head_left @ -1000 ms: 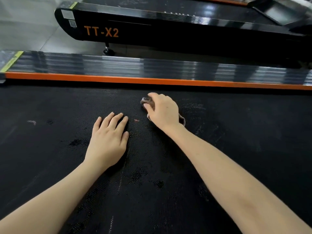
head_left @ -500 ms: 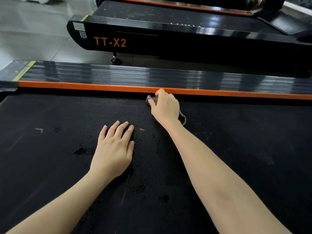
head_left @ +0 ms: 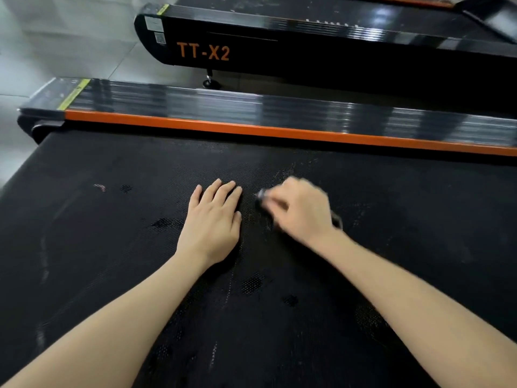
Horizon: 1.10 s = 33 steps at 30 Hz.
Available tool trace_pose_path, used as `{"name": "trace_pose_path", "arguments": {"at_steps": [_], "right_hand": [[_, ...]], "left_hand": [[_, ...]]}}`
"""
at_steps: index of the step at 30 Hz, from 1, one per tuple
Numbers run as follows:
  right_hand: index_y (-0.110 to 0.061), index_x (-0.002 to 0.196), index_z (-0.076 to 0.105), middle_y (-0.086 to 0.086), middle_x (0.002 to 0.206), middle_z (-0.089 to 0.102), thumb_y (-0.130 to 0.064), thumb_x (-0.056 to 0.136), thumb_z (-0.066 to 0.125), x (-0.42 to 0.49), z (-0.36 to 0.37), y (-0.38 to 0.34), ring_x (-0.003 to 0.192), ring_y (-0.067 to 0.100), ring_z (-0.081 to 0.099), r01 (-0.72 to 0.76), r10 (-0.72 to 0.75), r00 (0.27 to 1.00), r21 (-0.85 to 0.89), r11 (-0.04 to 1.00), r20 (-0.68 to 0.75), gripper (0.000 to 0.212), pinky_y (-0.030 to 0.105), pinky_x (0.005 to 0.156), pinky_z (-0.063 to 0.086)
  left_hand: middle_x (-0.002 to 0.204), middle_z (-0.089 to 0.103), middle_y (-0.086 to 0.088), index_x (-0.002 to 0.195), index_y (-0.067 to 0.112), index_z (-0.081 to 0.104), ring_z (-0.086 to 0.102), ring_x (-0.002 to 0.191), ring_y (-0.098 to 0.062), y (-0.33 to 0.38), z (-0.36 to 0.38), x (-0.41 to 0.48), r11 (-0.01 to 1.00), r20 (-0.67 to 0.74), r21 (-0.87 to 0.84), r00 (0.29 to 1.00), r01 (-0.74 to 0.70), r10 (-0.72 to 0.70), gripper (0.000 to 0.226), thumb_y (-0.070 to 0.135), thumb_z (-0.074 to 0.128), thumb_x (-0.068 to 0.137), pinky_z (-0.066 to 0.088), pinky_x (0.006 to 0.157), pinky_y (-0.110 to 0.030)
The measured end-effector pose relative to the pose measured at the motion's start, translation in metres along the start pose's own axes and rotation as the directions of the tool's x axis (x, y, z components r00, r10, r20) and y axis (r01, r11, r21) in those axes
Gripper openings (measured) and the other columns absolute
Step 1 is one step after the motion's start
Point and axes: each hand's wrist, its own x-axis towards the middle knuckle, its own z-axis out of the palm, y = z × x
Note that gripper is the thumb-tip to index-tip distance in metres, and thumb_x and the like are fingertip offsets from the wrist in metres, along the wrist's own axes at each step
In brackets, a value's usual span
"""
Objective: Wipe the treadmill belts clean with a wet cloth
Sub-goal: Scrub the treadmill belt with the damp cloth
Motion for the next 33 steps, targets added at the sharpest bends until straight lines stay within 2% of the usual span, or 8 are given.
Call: {"name": "trace_pose_path", "arguments": {"at_steps": [4,10,17,21,26,29,31,33], "right_hand": [[-0.023,0.1,0.072,0.004,0.096,0.063,-0.043,0.092,0.055,0.05,0.014,0.012,0.092,0.026,0.058,-0.316,0.318,0.948,-0.08,0.945,0.018,0.027,0.032,0.069,0.042],[-0.028,0.089,0.075,-0.004,0.076,0.061,-0.046,0.085,0.055,-0.028,0.004,-0.028,0.069,0.02,0.057,0.039,-0.044,0.999,0.149,0.988,0.031,0.027,0.03,0.056,0.047],[-0.025,0.099,0.072,0.002,0.095,0.062,-0.041,0.091,0.058,0.048,0.023,-0.014,0.092,0.024,0.057,-0.202,0.202,0.978,-0.003,0.979,0.051,0.023,0.033,0.071,0.044],[-0.026,0.092,0.073,-0.002,0.079,0.057,-0.038,0.087,0.061,-0.028,-0.001,-0.035,0.072,0.02,0.054,-0.015,0.014,1.0,0.086,0.996,0.016,0.018,0.032,0.058,0.045],[-0.027,0.093,0.075,-0.006,0.081,0.061,-0.044,0.088,0.056,-0.097,-0.037,-0.024,0.069,0.016,0.055,0.133,-0.144,0.988,0.157,0.979,0.062,0.025,0.03,0.059,0.046],[-0.027,0.095,0.075,-0.001,0.083,0.062,-0.043,0.088,0.058,-0.058,-0.031,0.01,0.077,0.024,0.06,-0.133,0.132,0.99,-0.029,0.991,-0.044,0.024,0.029,0.063,0.044],[-0.025,0.103,0.073,0.003,0.095,0.062,-0.042,0.091,0.057,-0.036,-0.023,0.03,0.09,0.028,0.059,-0.391,0.382,0.92,-0.127,0.912,-0.09,0.026,0.03,0.069,0.038],[-0.023,0.106,0.072,0.004,0.098,0.061,-0.041,0.092,0.056,-0.037,-0.021,0.022,0.091,0.028,0.056,-0.468,0.458,0.884,-0.162,0.869,-0.1,0.027,0.03,0.069,0.035]], "left_hand": [[0.151,0.032,-0.006,0.146,0.009,0.03,0.019,0.143,-0.021,0.0,-0.001,0.002,0.995,-0.027,-0.081,0.998,0.054,-0.056,0.053,0.021,0.036,0.095,0.005,0.119,-0.041],[0.153,0.027,-0.009,0.145,0.007,0.032,0.013,0.145,-0.024,-0.001,0.0,0.002,0.996,-0.02,-0.059,0.997,0.069,-0.071,0.051,0.019,0.039,0.096,-0.001,0.117,-0.042],[0.155,0.025,-0.005,0.146,0.014,0.032,0.011,0.145,-0.021,0.0,-0.002,0.002,0.995,0.008,0.013,0.995,0.096,-0.096,0.05,0.026,0.035,0.098,-0.003,0.115,-0.055],[0.155,0.024,-0.003,0.146,0.016,0.033,0.01,0.145,-0.019,-0.001,-0.004,0.002,0.994,0.009,-0.041,0.995,0.103,-0.103,0.049,0.026,0.035,0.098,-0.005,0.116,-0.052],[0.155,0.025,-0.003,0.146,0.017,0.033,0.01,0.145,-0.018,-0.002,-0.002,0.001,0.993,0.011,-0.05,0.994,0.106,-0.105,0.051,0.038,0.032,0.099,-0.006,0.116,-0.05],[0.156,0.022,-0.003,0.148,0.019,0.03,0.008,0.145,-0.018,-0.002,-0.002,0.001,0.994,0.032,-0.033,0.994,0.104,-0.103,0.055,0.044,0.027,0.099,-0.007,0.116,-0.051],[0.156,0.021,-0.004,0.148,0.02,0.029,0.007,0.145,-0.019,-0.001,-0.001,0.001,0.995,0.041,-0.009,0.994,0.098,-0.098,0.056,0.046,0.025,0.099,-0.007,0.116,-0.052],[0.156,0.021,-0.005,0.148,0.02,0.028,0.007,0.145,-0.02,-0.001,0.0,0.002,0.995,0.05,0.012,0.994,0.097,-0.098,0.056,0.046,0.024,0.099,-0.006,0.115,-0.052]]}}
